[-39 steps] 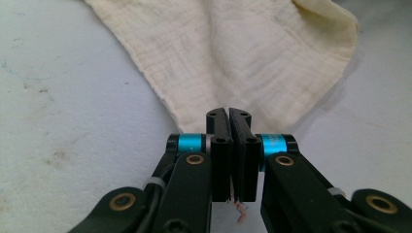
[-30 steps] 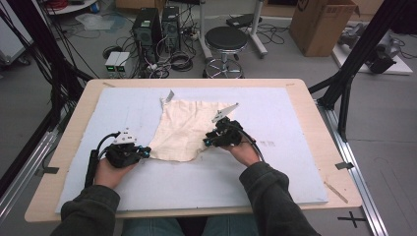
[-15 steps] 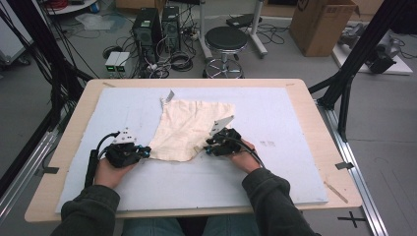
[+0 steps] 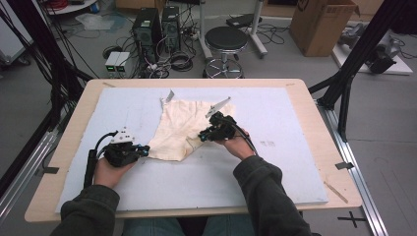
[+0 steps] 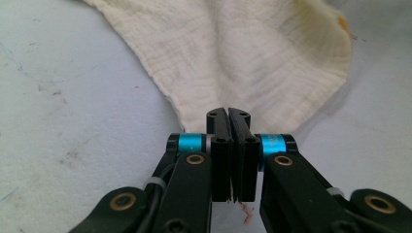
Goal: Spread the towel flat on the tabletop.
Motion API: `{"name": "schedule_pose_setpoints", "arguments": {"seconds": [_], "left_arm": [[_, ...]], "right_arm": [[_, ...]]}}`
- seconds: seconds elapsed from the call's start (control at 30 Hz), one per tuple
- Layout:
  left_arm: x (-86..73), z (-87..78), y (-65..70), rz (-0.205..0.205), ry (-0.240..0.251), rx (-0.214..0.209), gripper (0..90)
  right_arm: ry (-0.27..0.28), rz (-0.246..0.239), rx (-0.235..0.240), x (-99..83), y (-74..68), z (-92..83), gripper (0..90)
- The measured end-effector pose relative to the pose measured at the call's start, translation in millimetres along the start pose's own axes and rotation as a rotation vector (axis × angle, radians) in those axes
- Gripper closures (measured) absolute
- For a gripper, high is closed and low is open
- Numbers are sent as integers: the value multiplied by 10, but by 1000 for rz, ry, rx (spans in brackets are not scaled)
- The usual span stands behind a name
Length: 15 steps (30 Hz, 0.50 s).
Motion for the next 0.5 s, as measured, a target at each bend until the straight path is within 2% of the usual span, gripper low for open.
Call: {"name": "schedule_pose_setpoints", "arguments": {"seconds": [0.03, 0.1, 0.17, 0.23, 0.33, 0.4, 0.5], "left_arm": [[-1, 2, 0, -4, -1, -4, 874], [-2, 5, 0, -2, -3, -4, 873], [-2, 6, 2, -1, -2, -8, 873], [-1, 6, 3, 4, -1, -7, 872], [-1, 7, 6, 2, 0, -9, 872], [0, 7, 9, 3, 1, -10, 872], [-1, 9, 6, 4, -1, -10, 872]], "right_arm": [[11, 14, -13, 31, 35, 39, 738], [18, 26, -24, 73, 92, 113, 741], [-10, 23, -62, 80, 129, 197, 767], [-45, -1, -108, 65, 164, 280, 776], [-51, 19, -153, 41, 210, 328, 765], [-41, 40, -144, 39, 213, 300, 742], [-1, 12, -120, 87, 172, 209, 719]]}}
Point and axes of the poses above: each handheld gripper's, and its own axes: z roughly forward along the jaws, x roughly out of its top, y roughly to its right, the point moved 6 cm from there along z, roughly forward along the jaws, and after that the axes turned 6 degrees about -z, right-handed, at the moved point
